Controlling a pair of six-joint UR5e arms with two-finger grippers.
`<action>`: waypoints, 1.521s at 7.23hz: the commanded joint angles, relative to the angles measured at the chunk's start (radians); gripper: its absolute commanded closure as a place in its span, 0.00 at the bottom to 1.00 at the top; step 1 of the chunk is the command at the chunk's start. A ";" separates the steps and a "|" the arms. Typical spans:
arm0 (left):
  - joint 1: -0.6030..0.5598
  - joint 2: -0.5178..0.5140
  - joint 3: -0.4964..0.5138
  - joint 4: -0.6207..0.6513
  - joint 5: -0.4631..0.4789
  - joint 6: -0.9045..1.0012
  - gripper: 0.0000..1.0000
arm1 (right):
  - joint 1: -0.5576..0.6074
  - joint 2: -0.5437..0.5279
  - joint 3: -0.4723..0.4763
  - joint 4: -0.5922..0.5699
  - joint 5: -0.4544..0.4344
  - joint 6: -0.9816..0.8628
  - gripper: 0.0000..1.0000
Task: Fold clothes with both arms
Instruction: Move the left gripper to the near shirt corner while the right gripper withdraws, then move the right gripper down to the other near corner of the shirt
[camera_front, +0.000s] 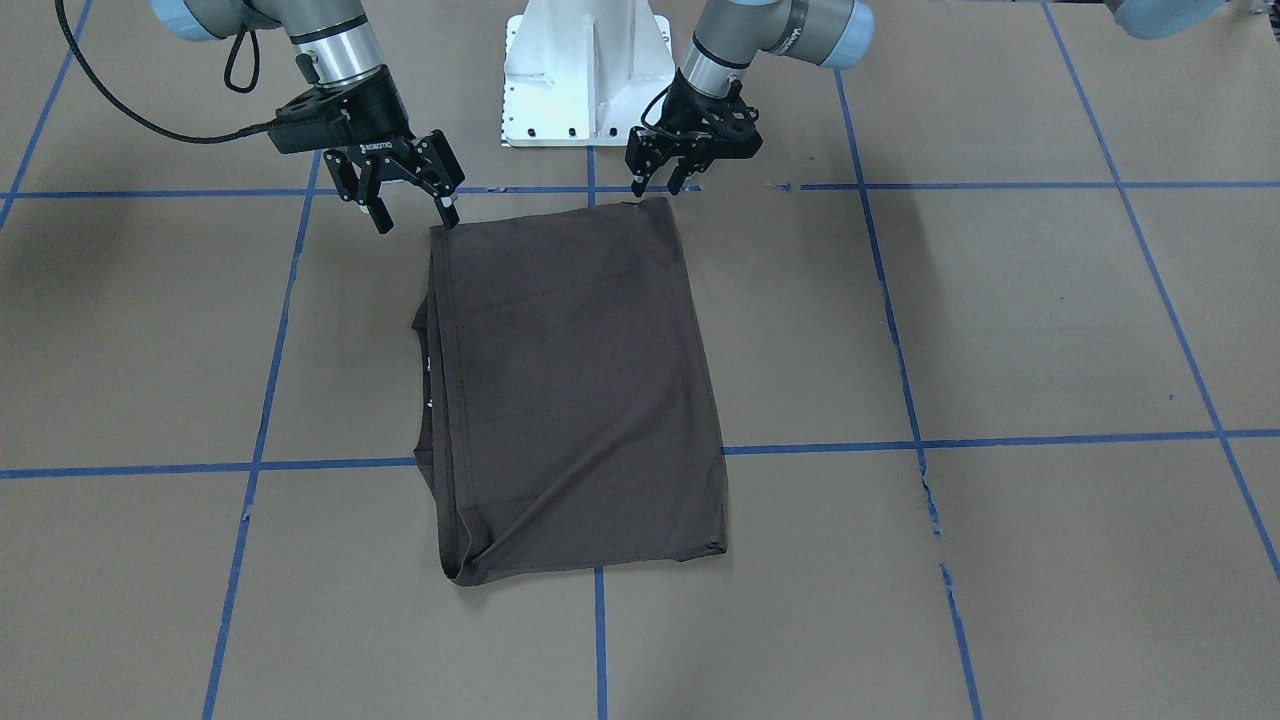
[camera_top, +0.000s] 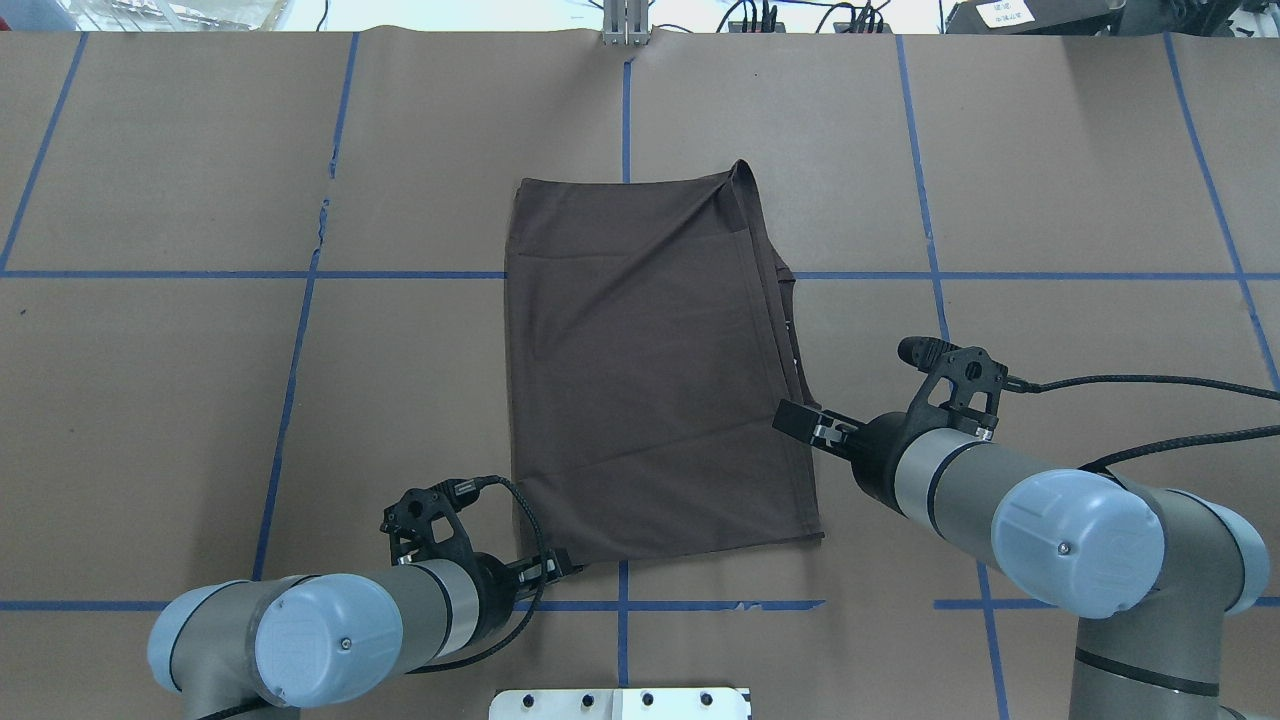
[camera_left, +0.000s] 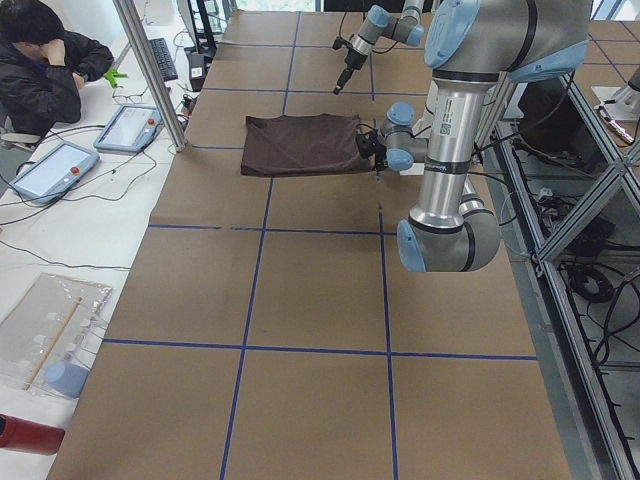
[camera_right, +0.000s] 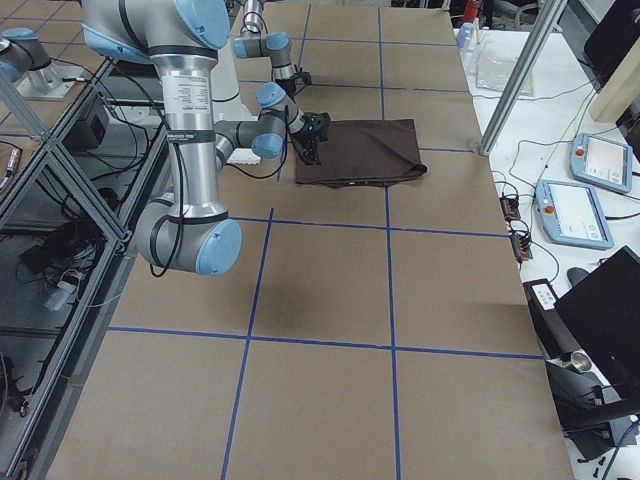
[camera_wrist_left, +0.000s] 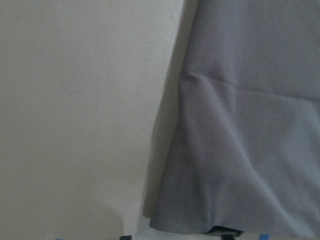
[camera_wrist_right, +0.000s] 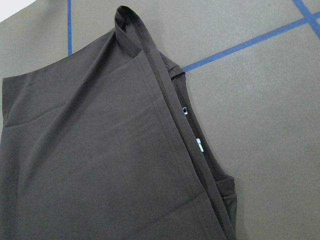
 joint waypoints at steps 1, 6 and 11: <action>-0.032 0.000 0.007 0.002 0.008 0.009 0.35 | 0.000 0.000 -0.005 0.000 0.000 0.000 0.00; -0.029 -0.007 0.041 -0.003 0.004 0.034 0.35 | 0.000 0.000 -0.008 0.000 0.000 0.000 0.00; -0.026 -0.024 0.045 -0.002 0.004 0.032 0.35 | -0.001 0.000 -0.008 0.000 0.000 0.000 0.00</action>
